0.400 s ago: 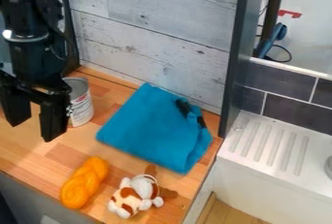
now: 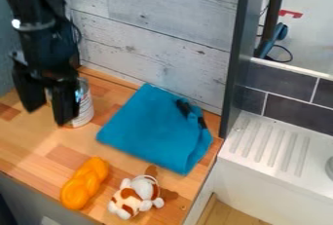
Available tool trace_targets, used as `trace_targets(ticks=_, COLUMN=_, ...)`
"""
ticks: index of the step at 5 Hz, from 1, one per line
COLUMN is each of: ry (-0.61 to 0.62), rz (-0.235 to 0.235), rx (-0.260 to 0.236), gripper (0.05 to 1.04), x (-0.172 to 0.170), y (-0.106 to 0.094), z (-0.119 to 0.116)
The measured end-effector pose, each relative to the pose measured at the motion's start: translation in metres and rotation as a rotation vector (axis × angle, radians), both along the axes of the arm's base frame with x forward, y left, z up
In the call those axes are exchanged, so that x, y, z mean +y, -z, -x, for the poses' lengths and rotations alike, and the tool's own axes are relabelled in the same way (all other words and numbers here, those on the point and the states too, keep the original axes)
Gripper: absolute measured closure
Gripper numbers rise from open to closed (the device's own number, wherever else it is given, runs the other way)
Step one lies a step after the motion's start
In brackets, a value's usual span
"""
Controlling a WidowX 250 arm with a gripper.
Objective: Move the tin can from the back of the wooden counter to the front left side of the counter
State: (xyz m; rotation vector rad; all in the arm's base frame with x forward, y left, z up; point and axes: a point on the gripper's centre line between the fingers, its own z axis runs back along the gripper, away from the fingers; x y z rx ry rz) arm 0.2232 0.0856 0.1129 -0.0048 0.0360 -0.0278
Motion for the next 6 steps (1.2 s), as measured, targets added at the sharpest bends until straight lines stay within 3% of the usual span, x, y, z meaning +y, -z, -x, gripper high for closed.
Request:
trace_targets(ticks=1, ry=0.014, rz=0.008, rx=-0.064, gripper=0.076, x=0.014, y=-0.004, z=-0.036)
trace_targets(ticks=2, ry=-0.001, rz=0.018, rx=-0.163, gripper=0.076, x=0.029, y=-0.005, z=-0.078)
trace_targets(ticks=3, ry=-0.053, rz=0.01, rx=-0.35, gripper=0.076, x=0.048, y=-0.005, z=-0.104)
trace_targets(ticks=4, ry=-0.07, rz=0.007, rx=-0.39, gripper=0.076, x=0.058, y=0.001, z=-0.121)
trace_targets(ticks=5, ry=-0.074, rz=-0.014, rx=-0.382, gripper=0.076, x=0.066, y=0.007, z=-0.128)
trace_targets(ticks=6, ry=-0.073, rz=-0.008, rx=-0.321, gripper=0.076, x=0.072, y=0.034, z=-0.134)
